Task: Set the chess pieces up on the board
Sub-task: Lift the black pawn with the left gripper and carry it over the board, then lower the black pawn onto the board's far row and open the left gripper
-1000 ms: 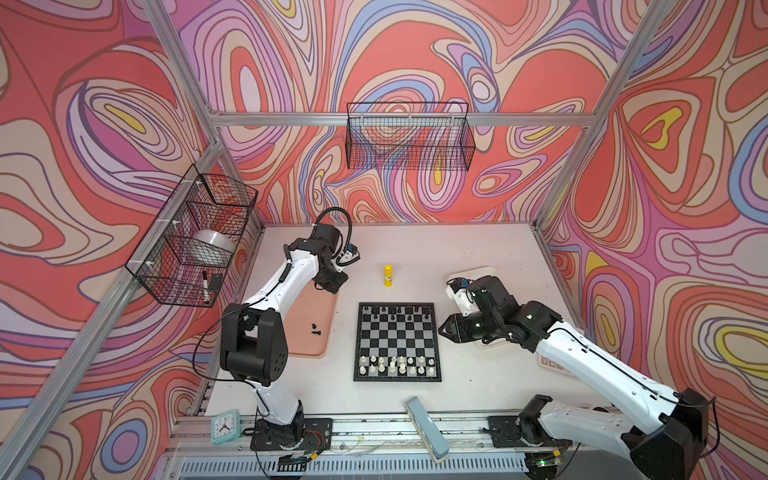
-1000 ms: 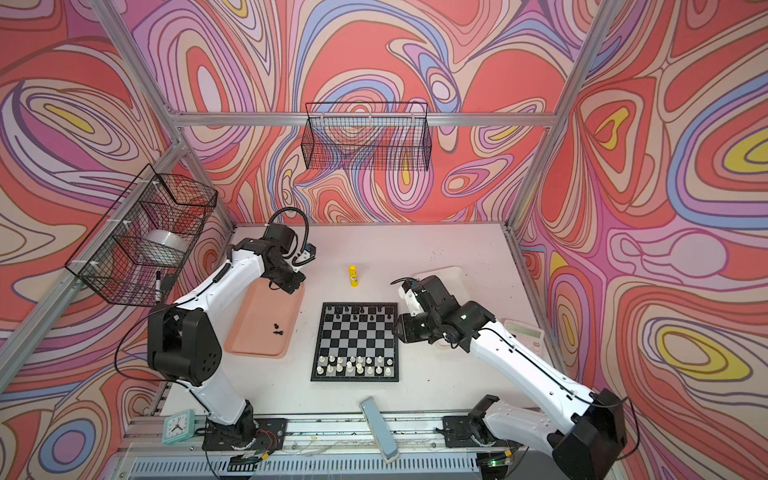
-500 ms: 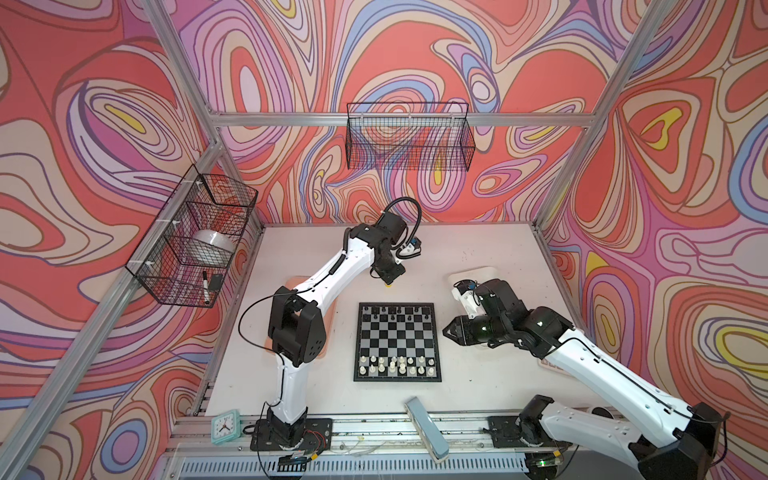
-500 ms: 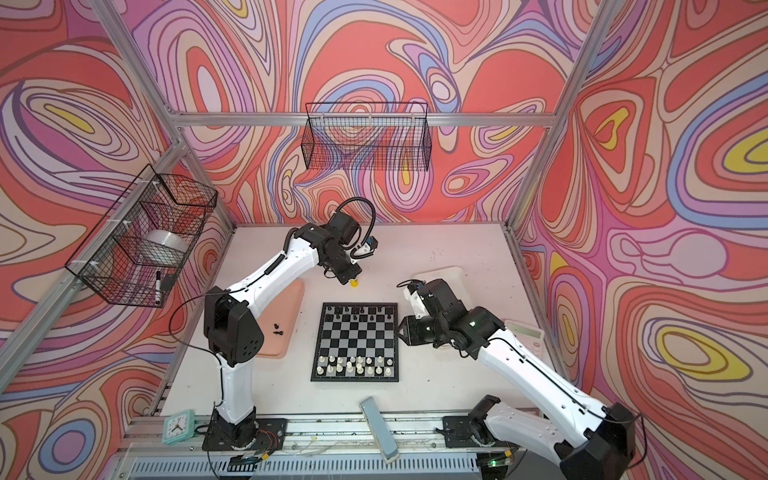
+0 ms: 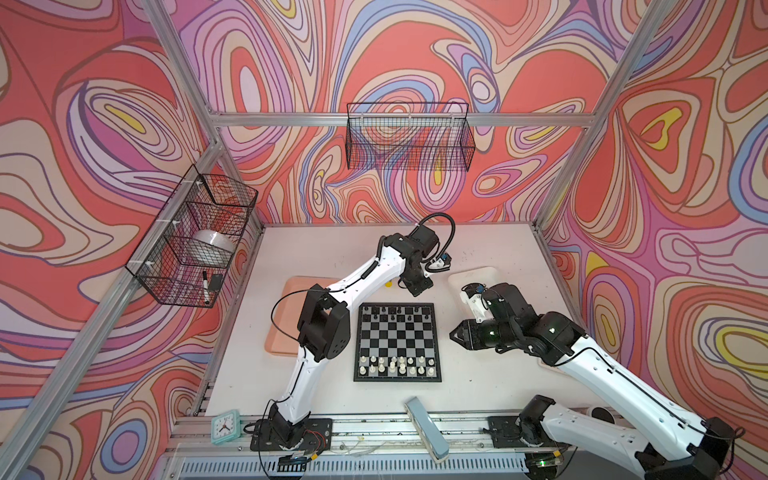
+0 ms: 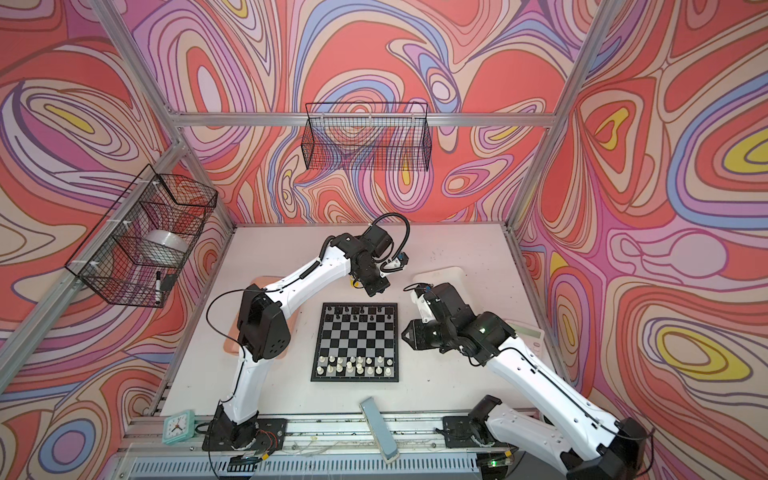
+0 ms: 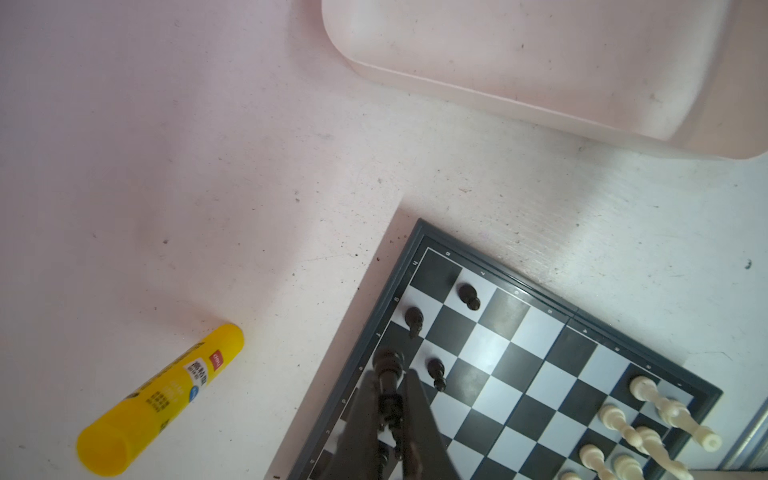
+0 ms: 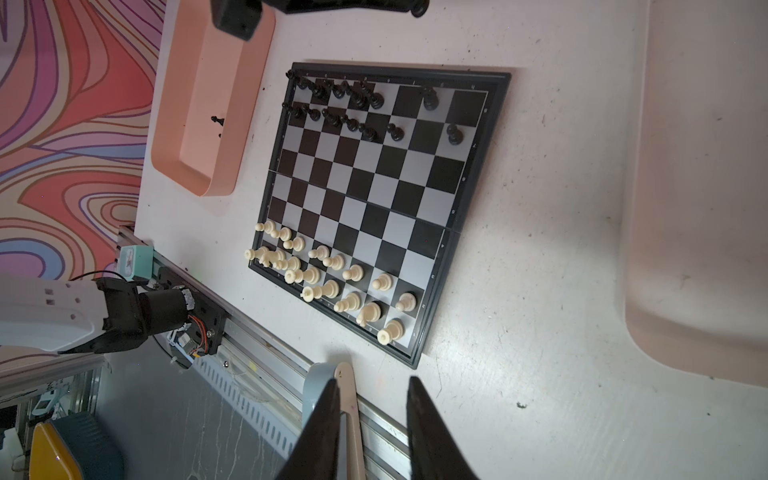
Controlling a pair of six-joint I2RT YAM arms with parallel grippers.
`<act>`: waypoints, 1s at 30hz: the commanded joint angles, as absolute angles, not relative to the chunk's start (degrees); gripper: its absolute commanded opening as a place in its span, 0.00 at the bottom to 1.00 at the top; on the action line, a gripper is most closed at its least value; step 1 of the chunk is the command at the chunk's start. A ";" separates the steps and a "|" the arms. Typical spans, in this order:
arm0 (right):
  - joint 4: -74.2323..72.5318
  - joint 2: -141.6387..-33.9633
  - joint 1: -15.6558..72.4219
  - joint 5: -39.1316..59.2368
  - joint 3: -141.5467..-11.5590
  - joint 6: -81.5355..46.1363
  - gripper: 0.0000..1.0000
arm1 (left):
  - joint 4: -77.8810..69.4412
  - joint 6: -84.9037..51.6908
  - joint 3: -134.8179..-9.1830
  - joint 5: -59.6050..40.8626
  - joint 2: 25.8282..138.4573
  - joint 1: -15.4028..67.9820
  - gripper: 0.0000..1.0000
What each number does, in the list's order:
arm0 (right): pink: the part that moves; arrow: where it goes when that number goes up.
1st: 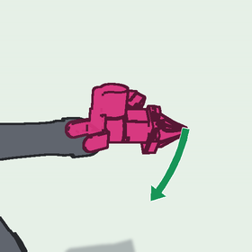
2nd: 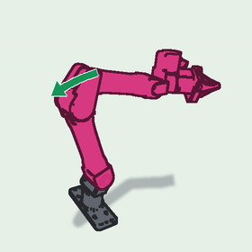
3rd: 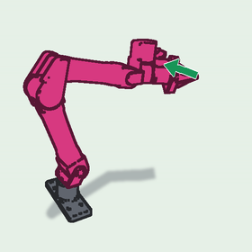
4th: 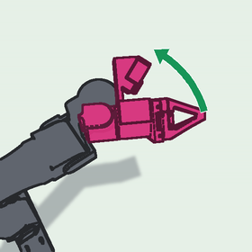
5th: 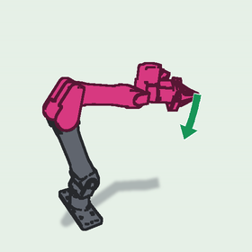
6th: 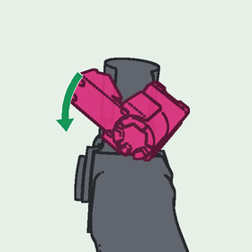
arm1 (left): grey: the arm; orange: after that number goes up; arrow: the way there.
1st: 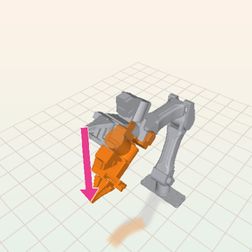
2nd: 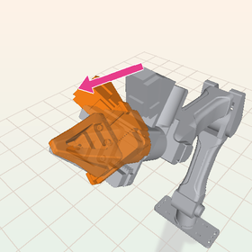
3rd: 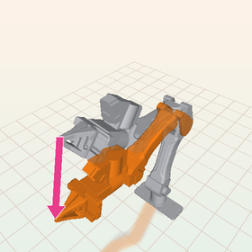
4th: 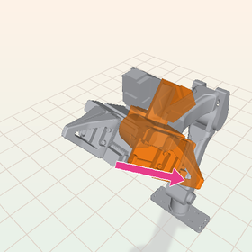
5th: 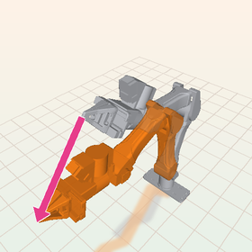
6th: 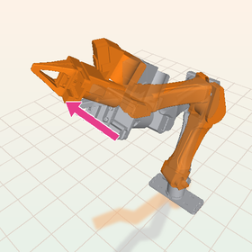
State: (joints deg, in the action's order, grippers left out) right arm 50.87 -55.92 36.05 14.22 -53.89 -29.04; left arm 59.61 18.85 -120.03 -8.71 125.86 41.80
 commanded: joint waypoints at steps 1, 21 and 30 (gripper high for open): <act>52.75 -55.12 35.86 13.01 -54.36 -29.09 0.28 | 59.88 17.44 -121.46 -11.00 127.68 42.77 0.12; 53.29 -55.28 35.86 12.22 -53.86 -28.23 0.28 | 59.85 17.06 -123.11 -11.22 134.24 44.54 0.12; 53.12 -55.11 35.89 12.18 -53.12 -28.21 0.28 | 59.79 17.05 -123.14 -11.42 135.60 44.51 0.12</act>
